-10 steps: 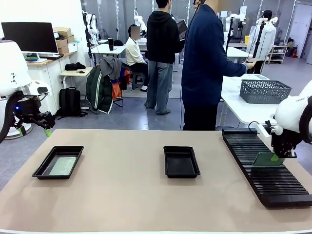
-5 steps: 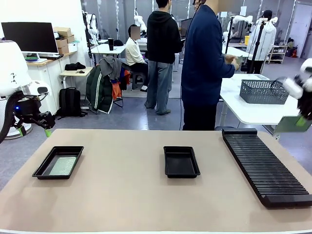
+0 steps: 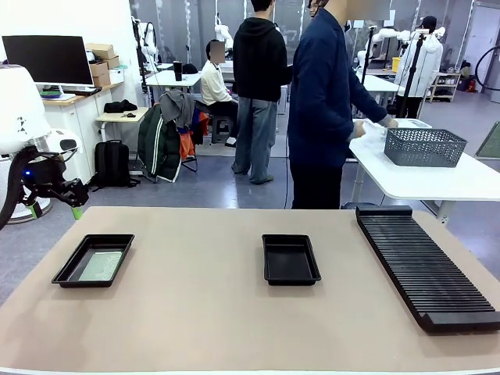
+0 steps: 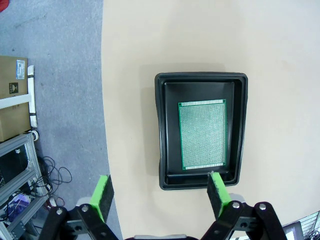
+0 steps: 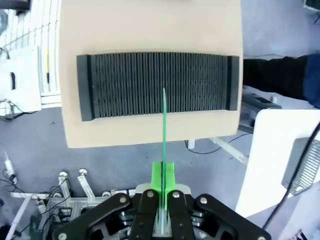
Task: Inspect and transfer BCBs to ESD trays.
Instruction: Pick up the Blank PCB from the PCB Rack and place it in the right ESD tray.
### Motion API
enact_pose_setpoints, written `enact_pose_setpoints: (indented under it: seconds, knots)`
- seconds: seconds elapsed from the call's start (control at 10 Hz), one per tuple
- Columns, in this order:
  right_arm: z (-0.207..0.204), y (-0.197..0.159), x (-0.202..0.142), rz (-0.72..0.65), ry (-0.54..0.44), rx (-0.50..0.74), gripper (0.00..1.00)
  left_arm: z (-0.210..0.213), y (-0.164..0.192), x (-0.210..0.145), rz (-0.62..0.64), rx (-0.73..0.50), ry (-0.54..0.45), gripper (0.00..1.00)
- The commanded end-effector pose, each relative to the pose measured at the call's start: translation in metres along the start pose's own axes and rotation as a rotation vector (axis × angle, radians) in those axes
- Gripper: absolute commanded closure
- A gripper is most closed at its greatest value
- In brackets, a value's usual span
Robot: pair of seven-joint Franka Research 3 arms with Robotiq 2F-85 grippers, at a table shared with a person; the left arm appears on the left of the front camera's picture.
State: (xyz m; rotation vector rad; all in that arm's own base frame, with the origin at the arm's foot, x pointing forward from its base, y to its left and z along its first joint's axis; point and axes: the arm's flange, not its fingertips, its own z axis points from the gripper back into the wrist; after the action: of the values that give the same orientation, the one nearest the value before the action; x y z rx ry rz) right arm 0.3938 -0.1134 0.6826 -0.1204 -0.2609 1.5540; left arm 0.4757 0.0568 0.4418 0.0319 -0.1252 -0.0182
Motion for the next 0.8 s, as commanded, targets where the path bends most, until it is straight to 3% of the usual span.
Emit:
enact_pose_setpoints:
  seconds: [0.0, 0.1, 0.7]
  knots:
    - [-0.003, -0.014, -0.002, -0.008, -0.035, 0.033, 1.00, 0.000, 0.000, -0.001, 0.001, 0.001, 0.001, 0.00]
    - [0.000, 0.000, 0.000, 0.000, 0.000, 0.000, 1.00, 0.000, 0.000, -0.001, 0.001, 0.001, 0.001, 0.00]
    - [0.000, 0.000, 0.000, 0.000, 0.000, 0.000, 1.00, 0.000, 0.000, -0.001, 0.001, 0.001, 0.001, 0.00]
